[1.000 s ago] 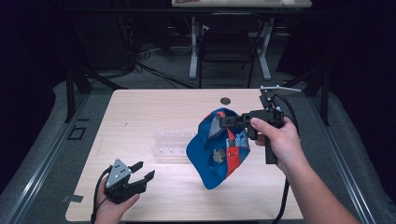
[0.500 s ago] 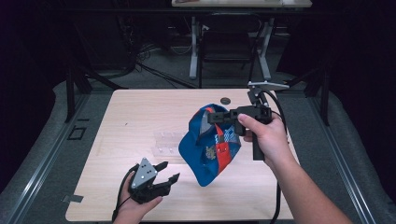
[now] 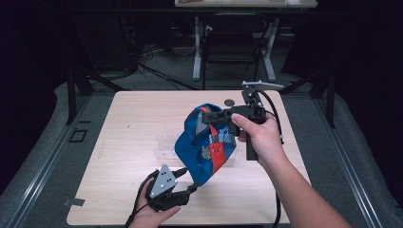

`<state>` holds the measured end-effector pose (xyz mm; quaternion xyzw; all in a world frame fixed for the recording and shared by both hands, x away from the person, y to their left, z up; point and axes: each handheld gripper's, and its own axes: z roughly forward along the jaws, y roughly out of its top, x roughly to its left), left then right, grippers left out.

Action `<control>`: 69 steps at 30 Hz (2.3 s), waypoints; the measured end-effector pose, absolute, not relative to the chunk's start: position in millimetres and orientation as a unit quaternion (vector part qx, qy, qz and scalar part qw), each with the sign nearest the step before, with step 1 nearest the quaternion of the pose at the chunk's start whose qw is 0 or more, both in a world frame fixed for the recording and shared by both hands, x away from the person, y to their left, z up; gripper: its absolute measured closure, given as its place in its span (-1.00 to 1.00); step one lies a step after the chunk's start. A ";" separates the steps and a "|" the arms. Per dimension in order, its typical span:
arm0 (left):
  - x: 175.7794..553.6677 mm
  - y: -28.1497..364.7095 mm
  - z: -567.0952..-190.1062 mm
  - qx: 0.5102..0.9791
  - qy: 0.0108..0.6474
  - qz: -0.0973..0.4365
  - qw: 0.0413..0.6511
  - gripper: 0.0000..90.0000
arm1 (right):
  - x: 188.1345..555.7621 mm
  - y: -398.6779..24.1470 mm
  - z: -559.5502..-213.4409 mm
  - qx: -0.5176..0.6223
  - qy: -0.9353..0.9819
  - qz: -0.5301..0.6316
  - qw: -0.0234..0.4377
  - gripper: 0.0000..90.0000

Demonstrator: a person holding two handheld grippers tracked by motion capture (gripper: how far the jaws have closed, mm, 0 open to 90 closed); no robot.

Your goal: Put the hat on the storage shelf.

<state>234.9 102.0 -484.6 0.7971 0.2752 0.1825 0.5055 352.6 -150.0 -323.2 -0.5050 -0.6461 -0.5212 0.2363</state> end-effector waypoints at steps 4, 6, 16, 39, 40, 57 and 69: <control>233.7 96.8 -482.2 0.799 0.271 0.180 0.506 -0.07 | 354.6 -147.0 -324.5 -0.505 -0.646 -0.522 0.235 0.74; 233.8 93.1 -481.9 0.798 0.267 0.177 0.510 -0.07 | 355.3 -145.8 -325.0 -0.505 -0.645 -0.523 0.235 0.74; 241.3 68.6 -484.5 0.806 0.265 0.211 0.485 -0.03 | 356.0 -144.1 -326.8 -0.507 -0.640 -0.528 0.235 0.74; 239.1 89.9 -483.2 0.805 0.265 0.226 0.481 0.80 | 355.2 -153.0 -329.7 -0.512 -0.631 -0.532 0.239 0.74; 238.4 90.1 -483.1 0.803 0.268 0.227 0.481 0.83 | 355.1 -153.3 -329.5 -0.511 -0.632 -0.531 0.239 0.74; 248.7 99.2 -482.7 0.801 0.281 0.240 0.471 0.96 | 355.2 -152.1 -330.3 -0.509 -0.635 -0.531 0.238 0.75; 266.9 109.1 -480.9 0.782 0.296 0.244 0.491 0.97 | 356.8 -147.4 -337.8 -0.502 -0.636 -0.532 0.248 0.75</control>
